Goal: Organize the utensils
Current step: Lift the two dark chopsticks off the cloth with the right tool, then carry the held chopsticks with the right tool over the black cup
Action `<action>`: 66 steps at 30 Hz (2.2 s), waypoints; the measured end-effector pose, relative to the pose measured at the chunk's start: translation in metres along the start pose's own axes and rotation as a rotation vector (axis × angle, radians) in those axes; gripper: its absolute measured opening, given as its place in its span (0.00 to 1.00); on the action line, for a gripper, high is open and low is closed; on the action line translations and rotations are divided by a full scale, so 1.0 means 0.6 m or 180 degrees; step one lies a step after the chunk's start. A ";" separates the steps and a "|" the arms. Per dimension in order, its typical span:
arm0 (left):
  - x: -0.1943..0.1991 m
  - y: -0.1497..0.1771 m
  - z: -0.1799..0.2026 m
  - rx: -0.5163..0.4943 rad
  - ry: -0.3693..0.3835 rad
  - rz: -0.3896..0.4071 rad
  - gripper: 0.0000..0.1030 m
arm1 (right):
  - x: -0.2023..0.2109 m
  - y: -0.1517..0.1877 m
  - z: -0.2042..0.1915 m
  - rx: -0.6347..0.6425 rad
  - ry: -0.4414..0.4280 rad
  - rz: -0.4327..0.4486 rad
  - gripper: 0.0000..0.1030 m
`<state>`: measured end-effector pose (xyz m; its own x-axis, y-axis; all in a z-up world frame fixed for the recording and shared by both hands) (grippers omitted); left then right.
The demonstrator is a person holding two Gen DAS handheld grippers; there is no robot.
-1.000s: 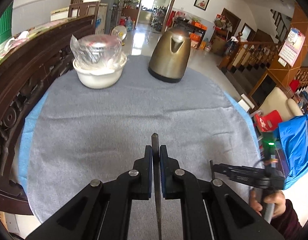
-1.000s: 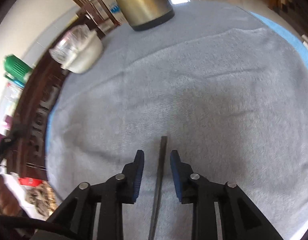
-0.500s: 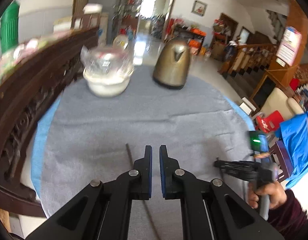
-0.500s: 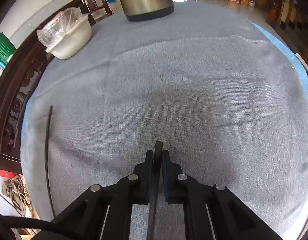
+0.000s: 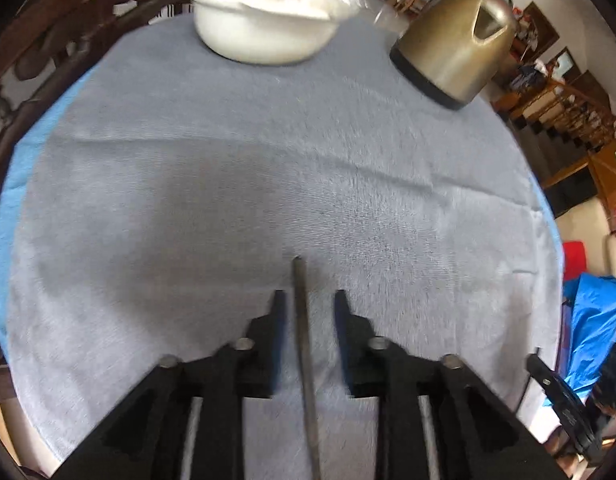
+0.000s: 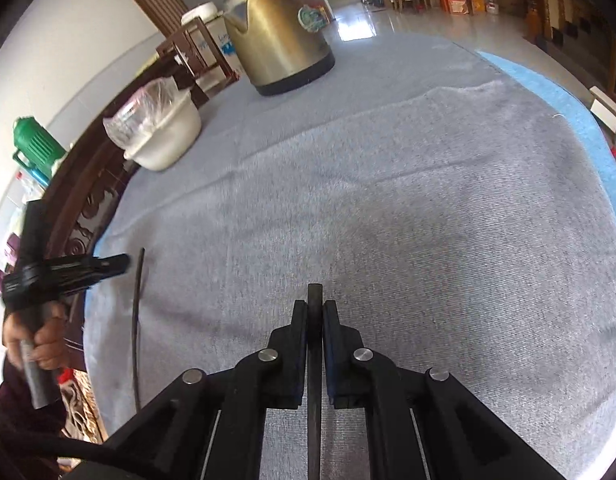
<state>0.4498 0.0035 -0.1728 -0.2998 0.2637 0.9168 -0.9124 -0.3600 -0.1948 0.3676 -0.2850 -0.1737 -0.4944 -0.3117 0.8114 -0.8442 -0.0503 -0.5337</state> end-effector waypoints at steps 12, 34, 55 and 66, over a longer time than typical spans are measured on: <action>-0.013 0.005 0.012 -0.0203 -0.0324 0.0243 0.06 | 0.066 0.004 0.017 -0.0112 -0.0069 0.0359 0.07; 0.373 0.157 0.034 -0.0423 0.0439 0.1877 0.05 | 0.355 0.060 -0.040 0.0030 0.0287 0.1788 0.07; 0.571 0.294 0.037 -0.0697 0.0865 0.2430 0.05 | 0.582 0.070 -0.182 0.0534 0.0496 0.2717 0.07; 0.668 0.342 0.067 -0.0915 0.1268 0.2602 0.05 | 0.645 0.058 -0.275 0.0838 0.0334 0.2884 0.07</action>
<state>0.1537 -0.0008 0.1687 -0.8997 0.3323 0.2831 -0.3959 -0.3480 -0.8498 0.1128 -0.2508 0.1609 -0.9653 -0.2509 0.0727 -0.0628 -0.0473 -0.9969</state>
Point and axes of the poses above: each gripper's, at about its wrist camera, not at the fingertips, and x roughly against the way its jaws point, z to its right, y to its underside, the point moved 10 cm from there along -x, roughly the way its jaws point, and after that the axes turned 15 degrees about x, right-handed, at the moved point
